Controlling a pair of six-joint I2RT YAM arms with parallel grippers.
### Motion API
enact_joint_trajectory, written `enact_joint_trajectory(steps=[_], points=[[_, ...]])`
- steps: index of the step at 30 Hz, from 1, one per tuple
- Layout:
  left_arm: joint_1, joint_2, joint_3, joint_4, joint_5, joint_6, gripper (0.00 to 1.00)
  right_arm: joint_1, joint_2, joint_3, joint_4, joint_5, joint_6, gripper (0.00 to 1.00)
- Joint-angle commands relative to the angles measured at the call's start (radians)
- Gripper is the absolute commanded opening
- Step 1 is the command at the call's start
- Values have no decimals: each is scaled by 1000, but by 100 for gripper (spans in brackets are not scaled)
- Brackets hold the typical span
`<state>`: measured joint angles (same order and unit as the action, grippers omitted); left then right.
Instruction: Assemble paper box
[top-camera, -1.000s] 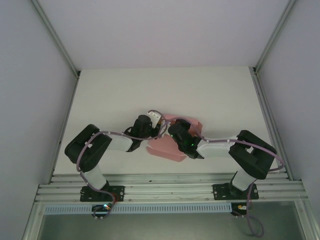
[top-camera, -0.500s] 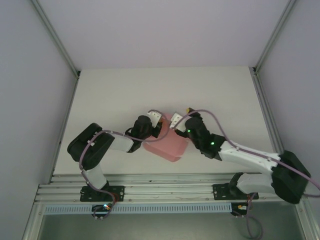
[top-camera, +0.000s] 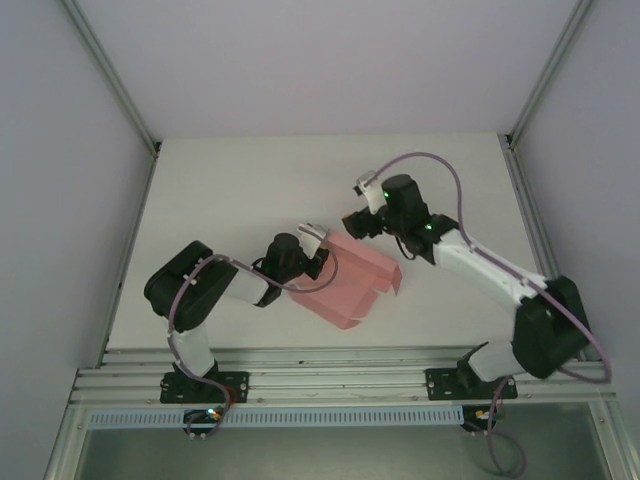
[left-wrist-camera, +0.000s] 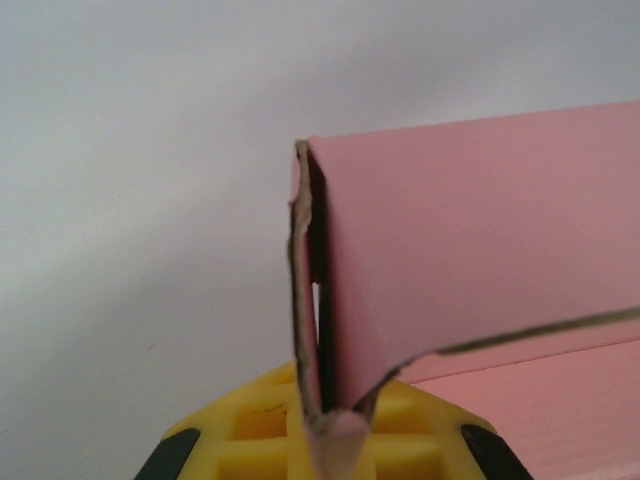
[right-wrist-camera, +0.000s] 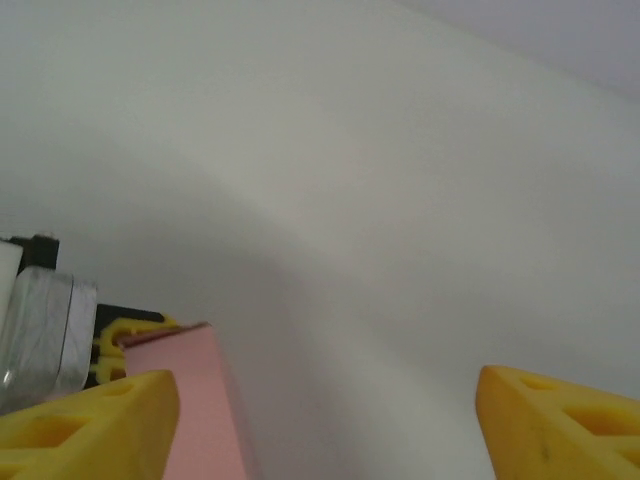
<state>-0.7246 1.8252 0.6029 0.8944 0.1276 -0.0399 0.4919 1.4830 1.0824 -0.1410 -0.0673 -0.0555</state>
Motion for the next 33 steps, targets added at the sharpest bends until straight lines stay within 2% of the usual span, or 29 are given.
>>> enact_joint_trajectory(steps=[1,9,17,19,24,29,32,33], points=[[6,21,10,4,-7,17,0,-10,114,79,-149,-135,71,71],[-4,31,43,-55,-76,40,0,-7,223,110,-155,-293,59,64],[-14,29,47,-65,-72,59,0,-2,328,114,-184,-243,104,57],[-14,28,60,-89,-83,51,7,-2,343,106,-191,-231,114,53],[-17,34,96,-114,-113,46,13,0,331,45,-165,-252,136,52],[-19,41,129,-110,-109,55,13,-1,323,34,-159,-258,143,52],[-17,56,141,-95,-128,66,24,-2,324,37,-157,-259,142,52],[-16,64,142,-79,-126,73,23,-5,325,39,-159,-261,144,52]])
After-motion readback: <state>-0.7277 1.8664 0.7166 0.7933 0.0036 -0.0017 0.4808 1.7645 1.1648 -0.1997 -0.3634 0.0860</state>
